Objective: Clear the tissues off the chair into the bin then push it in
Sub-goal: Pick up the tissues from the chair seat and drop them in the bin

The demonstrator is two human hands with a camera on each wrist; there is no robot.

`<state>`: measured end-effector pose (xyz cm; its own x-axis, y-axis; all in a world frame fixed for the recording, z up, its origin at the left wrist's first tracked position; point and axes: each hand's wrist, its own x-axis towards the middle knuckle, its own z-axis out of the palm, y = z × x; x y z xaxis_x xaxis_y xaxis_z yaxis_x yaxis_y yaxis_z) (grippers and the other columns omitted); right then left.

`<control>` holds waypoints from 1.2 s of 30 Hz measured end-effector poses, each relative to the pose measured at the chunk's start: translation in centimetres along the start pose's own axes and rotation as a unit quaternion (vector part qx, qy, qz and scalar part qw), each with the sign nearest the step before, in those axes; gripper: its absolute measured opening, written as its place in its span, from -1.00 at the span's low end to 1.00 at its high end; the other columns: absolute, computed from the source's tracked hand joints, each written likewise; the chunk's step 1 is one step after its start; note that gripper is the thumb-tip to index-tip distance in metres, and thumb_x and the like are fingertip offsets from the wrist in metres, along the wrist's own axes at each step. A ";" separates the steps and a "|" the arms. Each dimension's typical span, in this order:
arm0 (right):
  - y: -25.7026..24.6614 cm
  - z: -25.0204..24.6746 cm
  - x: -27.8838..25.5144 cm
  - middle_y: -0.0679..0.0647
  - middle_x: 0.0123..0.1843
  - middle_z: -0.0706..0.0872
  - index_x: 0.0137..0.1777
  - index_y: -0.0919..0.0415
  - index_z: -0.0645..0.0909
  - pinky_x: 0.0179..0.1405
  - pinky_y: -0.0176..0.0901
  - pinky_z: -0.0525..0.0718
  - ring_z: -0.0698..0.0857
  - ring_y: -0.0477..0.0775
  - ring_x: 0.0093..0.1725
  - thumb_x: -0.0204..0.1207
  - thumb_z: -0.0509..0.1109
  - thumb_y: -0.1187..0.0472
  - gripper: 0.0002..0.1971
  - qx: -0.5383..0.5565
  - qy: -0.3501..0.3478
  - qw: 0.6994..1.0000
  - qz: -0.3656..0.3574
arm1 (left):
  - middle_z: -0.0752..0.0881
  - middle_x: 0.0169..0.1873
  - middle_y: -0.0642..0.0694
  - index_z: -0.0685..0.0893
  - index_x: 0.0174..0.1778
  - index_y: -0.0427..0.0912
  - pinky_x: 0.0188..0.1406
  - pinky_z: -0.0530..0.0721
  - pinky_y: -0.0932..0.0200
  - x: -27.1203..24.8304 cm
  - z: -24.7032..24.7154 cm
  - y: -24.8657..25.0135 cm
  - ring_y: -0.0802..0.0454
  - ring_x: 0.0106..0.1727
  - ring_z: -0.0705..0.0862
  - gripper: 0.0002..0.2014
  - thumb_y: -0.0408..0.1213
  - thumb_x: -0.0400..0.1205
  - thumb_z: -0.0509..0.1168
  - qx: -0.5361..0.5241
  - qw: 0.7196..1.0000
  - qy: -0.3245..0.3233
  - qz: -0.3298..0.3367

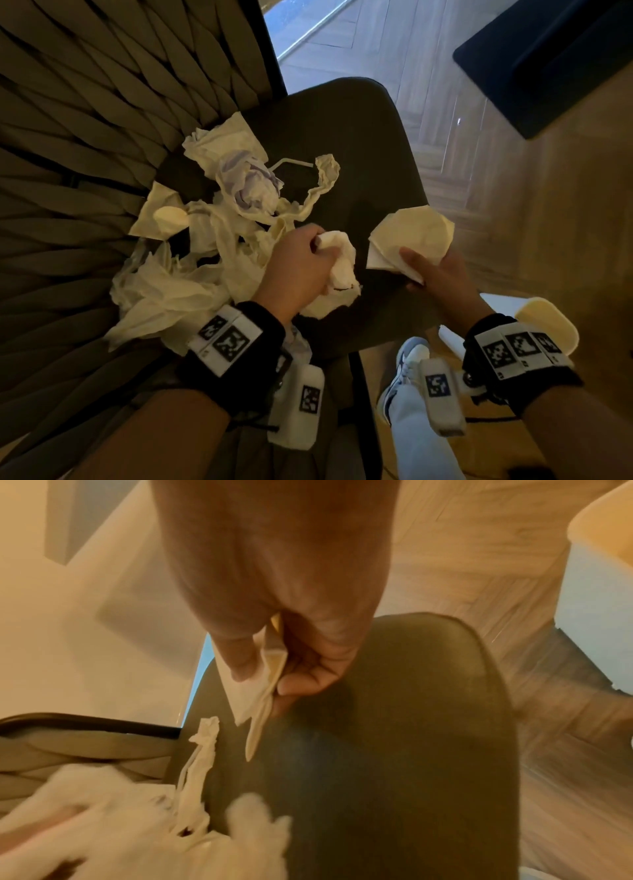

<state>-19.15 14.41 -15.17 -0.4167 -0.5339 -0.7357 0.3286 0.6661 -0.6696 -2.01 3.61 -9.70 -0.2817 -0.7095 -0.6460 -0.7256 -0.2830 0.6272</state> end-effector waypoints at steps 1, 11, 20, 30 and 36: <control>0.3 -0.5 0.0 0.12 0.29 0.62 0.44 0.09 0.41 -0.42 -0.28 0.69 0.67 0.16 0.18 0.47 0.45 0.09 -0.45 -0.004 0.002 1.000 -0.004 | 0.64 -0.03 0.02 0.59 0.06 0.03 -0.34 0.73 0.25 -0.5 -0.2 -0.2 0.11 -0.13 0.69 -0.87 -0.25 0.63 0.30 0.010 1.000 -0.021 0.015; 2.1 -0.3 -0.8 -0.03 0.15 0.56 0.47 0.09 0.36 -0.30 -0.22 0.67 0.61 -0.08 0.02 0.52 0.40 0.15 -0.47 -0.018 -0.037 0.999 0.003 | 0.31 0.44 -0.27 0.25 0.48 -0.15 -0.02 0.62 -0.05 -0.8 3.6 -7.5 -0.29 0.23 0.55 -0.54 -0.36 0.65 0.15 0.586 0.796 -0.137 0.068; 3.0 -4.1 -1.5 0.14 0.26 0.62 0.48 0.13 0.36 -0.31 -0.20 0.68 0.66 0.15 0.18 0.50 0.42 0.15 -0.44 0.012 -0.023 1.000 -0.002 | 0.50 -0.07 0.03 0.51 -0.15 -0.02 -0.31 0.34 0.40 -3.8 4.3 -0.6 0.20 -0.20 0.45 -0.87 -0.27 0.52 0.36 0.295 0.915 -0.097 0.258; 4.0 -7.6 -1.3 0.12 0.21 0.65 0.46 0.14 0.40 -0.27 -0.25 0.66 0.67 0.04 0.13 0.49 0.43 0.13 -0.46 0.021 0.000 0.999 -0.027 | 0.21 0.52 -0.17 0.33 0.43 0.07 0.33 0.52 -0.09 0.9 4.4 -1.2 -0.23 0.46 0.34 -0.39 -0.19 0.48 0.41 0.447 0.883 -0.002 0.142; 3.9 -7.0 -1.3 -0.01 0.06 0.65 0.39 0.12 0.43 -0.40 -0.35 0.64 0.65 -0.11 0.00 0.51 0.42 0.17 -0.54 0.005 -0.021 0.999 -0.030 | 0.16 0.54 -0.25 -0.01 0.57 0.10 0.35 0.47 -0.35 2.8 3.9 -5.2 -0.42 0.46 0.29 -0.10 0.07 0.43 0.40 0.518 0.853 -0.011 0.060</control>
<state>-23.26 21.31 -16.10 -0.4002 -0.5939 -0.6979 0.3132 0.6271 -0.7132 -1.50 5.63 -16.47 -0.3957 -0.6779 -0.6196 -0.8532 0.5209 -0.0250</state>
